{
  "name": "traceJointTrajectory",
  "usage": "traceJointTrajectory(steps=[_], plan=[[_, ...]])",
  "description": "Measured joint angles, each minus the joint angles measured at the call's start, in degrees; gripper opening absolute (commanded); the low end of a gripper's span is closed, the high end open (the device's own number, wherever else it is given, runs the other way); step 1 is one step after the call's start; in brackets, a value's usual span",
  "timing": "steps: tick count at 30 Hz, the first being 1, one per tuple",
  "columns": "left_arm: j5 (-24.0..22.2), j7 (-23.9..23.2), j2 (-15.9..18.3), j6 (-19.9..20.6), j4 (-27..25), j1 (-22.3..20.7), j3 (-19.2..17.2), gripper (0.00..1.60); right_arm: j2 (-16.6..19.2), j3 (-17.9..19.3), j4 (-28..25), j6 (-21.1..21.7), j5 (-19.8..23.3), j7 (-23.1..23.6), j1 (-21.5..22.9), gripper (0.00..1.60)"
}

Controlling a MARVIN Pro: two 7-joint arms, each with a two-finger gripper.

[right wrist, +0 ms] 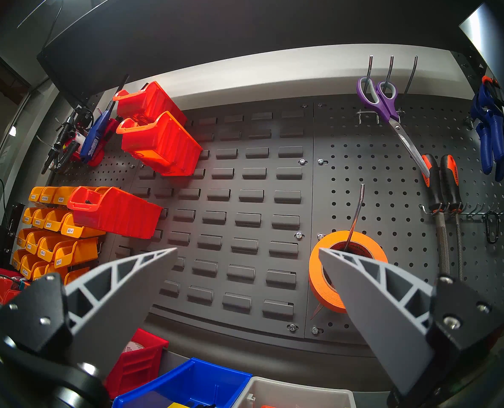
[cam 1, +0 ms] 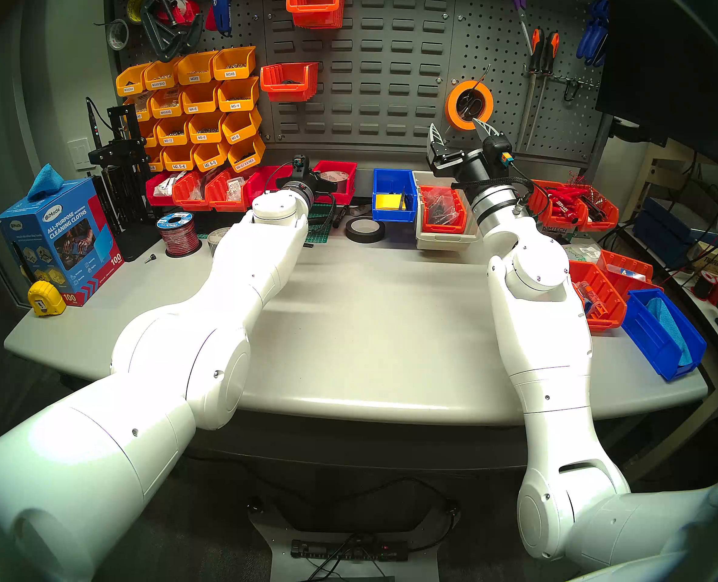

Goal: Hang all the unorganized tool boxes onto the wall

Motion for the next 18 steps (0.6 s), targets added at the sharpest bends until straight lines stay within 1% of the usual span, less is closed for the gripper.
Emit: traceJointTrajectory(steps=[10,18], plan=[[0.5,0.2,-0.7,-0.6,2.5,-1.4,-0.2,0.0,0.0,0.0,0.0,0.0,0.0,0.0,0.0,1.6],[0.9,0.9,-1.5,-0.8,6.1,-3.8,-0.4,0.0,0.0,0.0,0.0,0.0,0.0,0.0,0.0,1.6]])
